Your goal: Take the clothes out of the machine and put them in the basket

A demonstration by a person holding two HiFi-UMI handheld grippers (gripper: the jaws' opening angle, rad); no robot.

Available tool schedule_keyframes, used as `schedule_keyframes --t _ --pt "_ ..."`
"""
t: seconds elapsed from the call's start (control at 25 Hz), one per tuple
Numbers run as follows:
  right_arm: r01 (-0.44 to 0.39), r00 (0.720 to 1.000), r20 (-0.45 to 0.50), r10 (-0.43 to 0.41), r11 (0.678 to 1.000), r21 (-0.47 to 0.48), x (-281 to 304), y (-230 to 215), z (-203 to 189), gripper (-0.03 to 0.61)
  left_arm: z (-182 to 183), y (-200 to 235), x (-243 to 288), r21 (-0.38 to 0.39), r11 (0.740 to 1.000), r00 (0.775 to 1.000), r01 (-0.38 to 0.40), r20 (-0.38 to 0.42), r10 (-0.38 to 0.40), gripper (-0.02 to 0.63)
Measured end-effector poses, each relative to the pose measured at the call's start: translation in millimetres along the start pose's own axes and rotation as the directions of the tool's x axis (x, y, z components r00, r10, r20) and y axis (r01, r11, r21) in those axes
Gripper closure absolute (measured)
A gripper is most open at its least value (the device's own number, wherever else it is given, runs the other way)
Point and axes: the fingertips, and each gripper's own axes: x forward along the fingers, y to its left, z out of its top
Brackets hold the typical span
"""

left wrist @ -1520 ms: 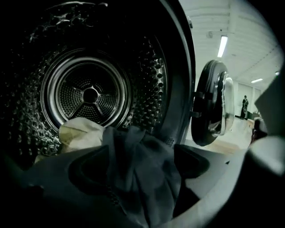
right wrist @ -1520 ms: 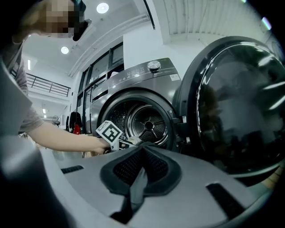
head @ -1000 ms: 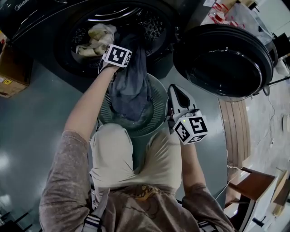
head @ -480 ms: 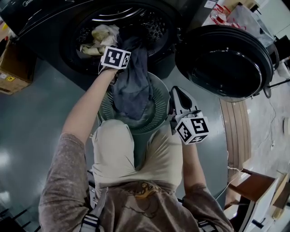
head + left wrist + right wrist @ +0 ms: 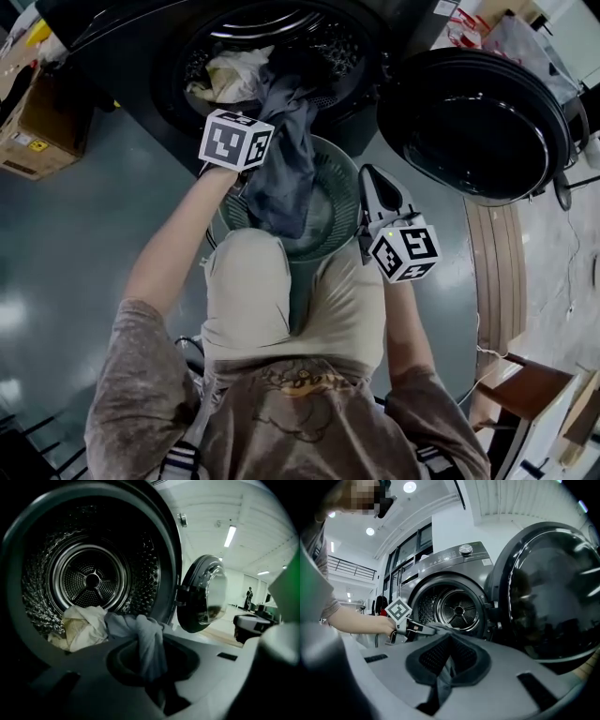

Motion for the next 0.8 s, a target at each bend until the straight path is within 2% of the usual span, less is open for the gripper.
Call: schedule_keyframes --t 0.48,0.8 --pt "-0.062 0.998 0.017 0.062 0.998 -0.021 15 16 12 0.583 -7 -55 -75 -0.027 0.996 0.994 0.084 0.070 -0.082 0.546" --pt "-0.084 0.996 0.027 0.085 0.996 -0.012 23 22 13 0.583 -13 -86 -91 0.024 0.989 0.988 0.145 0.056 -0.146 0.532"
